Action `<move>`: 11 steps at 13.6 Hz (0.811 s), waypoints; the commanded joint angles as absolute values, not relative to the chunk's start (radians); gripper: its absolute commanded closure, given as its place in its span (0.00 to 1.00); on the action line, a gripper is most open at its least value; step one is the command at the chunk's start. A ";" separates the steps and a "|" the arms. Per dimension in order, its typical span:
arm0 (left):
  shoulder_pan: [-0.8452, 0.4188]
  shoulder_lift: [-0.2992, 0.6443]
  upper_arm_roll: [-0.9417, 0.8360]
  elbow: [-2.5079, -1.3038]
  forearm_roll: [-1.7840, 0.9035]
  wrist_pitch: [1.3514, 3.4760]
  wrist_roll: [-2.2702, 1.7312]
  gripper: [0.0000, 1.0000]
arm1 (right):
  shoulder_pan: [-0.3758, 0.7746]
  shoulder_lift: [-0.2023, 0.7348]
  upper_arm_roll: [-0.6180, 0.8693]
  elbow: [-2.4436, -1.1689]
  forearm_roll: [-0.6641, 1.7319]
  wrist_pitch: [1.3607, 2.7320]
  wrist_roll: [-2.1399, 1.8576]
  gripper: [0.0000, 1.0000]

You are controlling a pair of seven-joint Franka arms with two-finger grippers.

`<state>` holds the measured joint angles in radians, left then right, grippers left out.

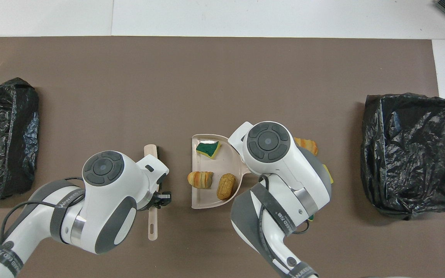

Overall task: Sweep and dump trash in bin
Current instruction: 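Sweep the remaining bread into the dustpan with the brush, then carry the loaded dustpan with the right gripper toward the nearby trash bag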

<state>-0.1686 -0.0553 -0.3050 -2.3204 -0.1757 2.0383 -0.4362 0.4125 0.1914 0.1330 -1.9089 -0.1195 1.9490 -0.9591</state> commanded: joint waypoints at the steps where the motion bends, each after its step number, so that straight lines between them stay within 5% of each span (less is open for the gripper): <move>1: -0.161 -0.052 -0.314 -2.319 -0.158 2.046 -0.451 1.00 | 0.381 0.164 0.137 -1.917 -0.080 1.934 -1.026 1.00; 11: -0.392 -0.106 -0.319 -2.390 -0.161 2.178 -0.702 1.00 | 0.189 0.042 0.137 -1.930 0.006 1.933 -1.284 1.00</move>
<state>-0.3311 -0.0558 -0.3281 -2.3336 -0.1755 2.1215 -0.6309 0.2539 0.0892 0.1279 -1.9097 -0.0415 1.9454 -1.1967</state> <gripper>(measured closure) 0.736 0.687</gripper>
